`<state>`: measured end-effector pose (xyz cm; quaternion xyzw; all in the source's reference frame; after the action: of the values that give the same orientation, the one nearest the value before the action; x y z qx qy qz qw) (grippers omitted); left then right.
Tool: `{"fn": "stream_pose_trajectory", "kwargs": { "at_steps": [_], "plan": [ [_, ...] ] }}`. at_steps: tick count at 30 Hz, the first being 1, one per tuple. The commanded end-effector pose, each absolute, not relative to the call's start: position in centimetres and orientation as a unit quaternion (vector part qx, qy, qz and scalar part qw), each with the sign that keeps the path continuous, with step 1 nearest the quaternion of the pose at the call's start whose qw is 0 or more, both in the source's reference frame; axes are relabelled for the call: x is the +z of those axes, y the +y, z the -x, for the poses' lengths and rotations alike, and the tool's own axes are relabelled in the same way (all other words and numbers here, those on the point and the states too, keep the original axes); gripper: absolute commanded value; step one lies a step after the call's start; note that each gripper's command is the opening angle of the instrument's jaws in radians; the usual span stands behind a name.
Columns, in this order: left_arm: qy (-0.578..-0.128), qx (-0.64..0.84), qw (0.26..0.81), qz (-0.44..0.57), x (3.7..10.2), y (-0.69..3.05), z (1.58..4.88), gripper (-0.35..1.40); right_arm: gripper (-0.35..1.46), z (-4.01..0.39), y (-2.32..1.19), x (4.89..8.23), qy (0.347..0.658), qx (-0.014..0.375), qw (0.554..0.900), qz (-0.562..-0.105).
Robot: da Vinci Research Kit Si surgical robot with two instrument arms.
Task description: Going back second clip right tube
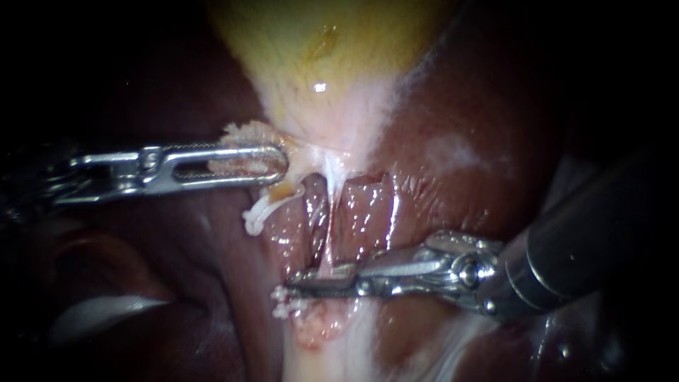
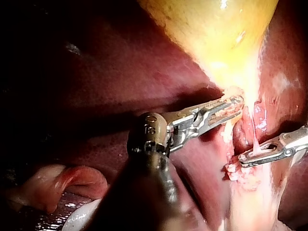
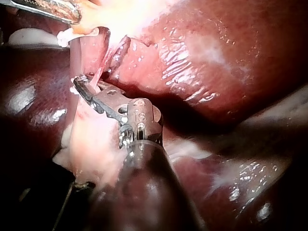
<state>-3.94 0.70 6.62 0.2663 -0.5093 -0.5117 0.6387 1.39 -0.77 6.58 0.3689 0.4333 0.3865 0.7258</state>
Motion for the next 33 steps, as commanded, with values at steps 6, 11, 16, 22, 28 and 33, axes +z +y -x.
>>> {"fn": "stream_pose_trajectory", "kwargs": {
  "at_steps": [6,11,16,22,28,33],
  "plan": [
    [-0.509,-0.512,0.639,-0.266,6.62,0.70,3.94,-0.35,-0.35,-1.37,-0.77,6.58,0.434,0.385,0.727,-0.368],
    [-0.509,-0.512,0.639,-0.266,6.62,0.70,3.94,-0.35,-0.20,-1.31,-0.76,6.59,0.445,0.357,0.741,-0.354],
    [-0.509,-0.512,0.639,-0.266,6.63,0.69,3.94,-0.35,0.42,-1.28,-0.73,6.63,0.471,0.317,0.755,-0.328],
    [-0.509,-0.512,0.639,-0.266,6.63,0.69,3.94,-0.35,0.49,-1.28,-0.72,6.73,0.484,0.299,0.761,-0.312],
    [-0.509,-0.512,0.639,-0.266,6.63,0.69,3.93,-0.35,0.49,-1.25,-0.74,6.89,0.491,0.278,0.772,-0.295],
    [-0.509,-0.512,0.639,-0.266,6.63,0.69,3.93,-0.35,0.50,-1.15,-0.71,6.95,0.503,0.234,0.787,-0.269]
  ]
}}
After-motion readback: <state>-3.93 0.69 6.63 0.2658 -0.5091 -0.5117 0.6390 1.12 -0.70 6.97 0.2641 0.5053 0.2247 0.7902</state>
